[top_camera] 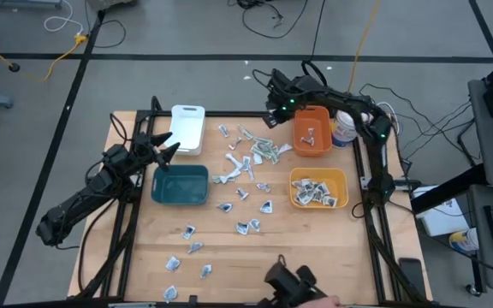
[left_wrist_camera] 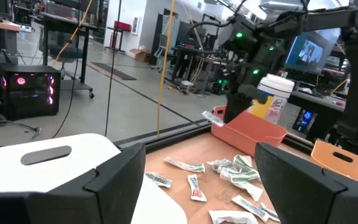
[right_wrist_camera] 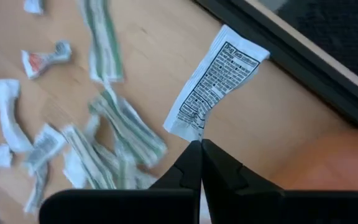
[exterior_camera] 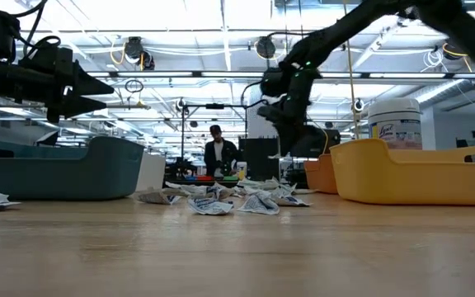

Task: Pick & Place First Aid Supplies
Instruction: Put the antibiotic ointment into the orange bin

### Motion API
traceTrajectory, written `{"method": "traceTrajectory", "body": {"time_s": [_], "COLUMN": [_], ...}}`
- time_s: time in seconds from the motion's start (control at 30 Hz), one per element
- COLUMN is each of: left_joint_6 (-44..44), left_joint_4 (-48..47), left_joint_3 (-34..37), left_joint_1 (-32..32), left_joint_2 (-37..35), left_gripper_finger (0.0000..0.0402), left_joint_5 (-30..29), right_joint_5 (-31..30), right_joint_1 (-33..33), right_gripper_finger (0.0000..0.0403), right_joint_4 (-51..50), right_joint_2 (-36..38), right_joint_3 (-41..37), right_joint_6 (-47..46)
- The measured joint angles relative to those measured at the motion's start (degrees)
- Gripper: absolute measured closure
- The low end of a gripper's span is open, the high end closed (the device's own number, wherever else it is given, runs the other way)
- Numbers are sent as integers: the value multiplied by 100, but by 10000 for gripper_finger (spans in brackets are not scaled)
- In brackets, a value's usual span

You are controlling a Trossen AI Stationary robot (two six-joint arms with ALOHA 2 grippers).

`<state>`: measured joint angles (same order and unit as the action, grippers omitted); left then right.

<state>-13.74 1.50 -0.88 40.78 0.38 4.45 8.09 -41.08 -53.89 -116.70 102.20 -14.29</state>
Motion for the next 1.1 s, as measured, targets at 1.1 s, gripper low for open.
{"method": "traceTrajectory", "body": {"time_s": [1.1], "left_joint_6": [0], "left_joint_4": [0], "left_joint_3": [0], "left_joint_1": [2], "left_joint_2": [-2], "left_gripper_finger": [96], "left_joint_5": [1], "right_joint_5": [-992], "right_joint_1": [-384], "right_gripper_finger": [382], "right_joint_4": [585], "right_joint_2": [2448], "right_joint_3": [-3238], "right_joint_6": [717]}}
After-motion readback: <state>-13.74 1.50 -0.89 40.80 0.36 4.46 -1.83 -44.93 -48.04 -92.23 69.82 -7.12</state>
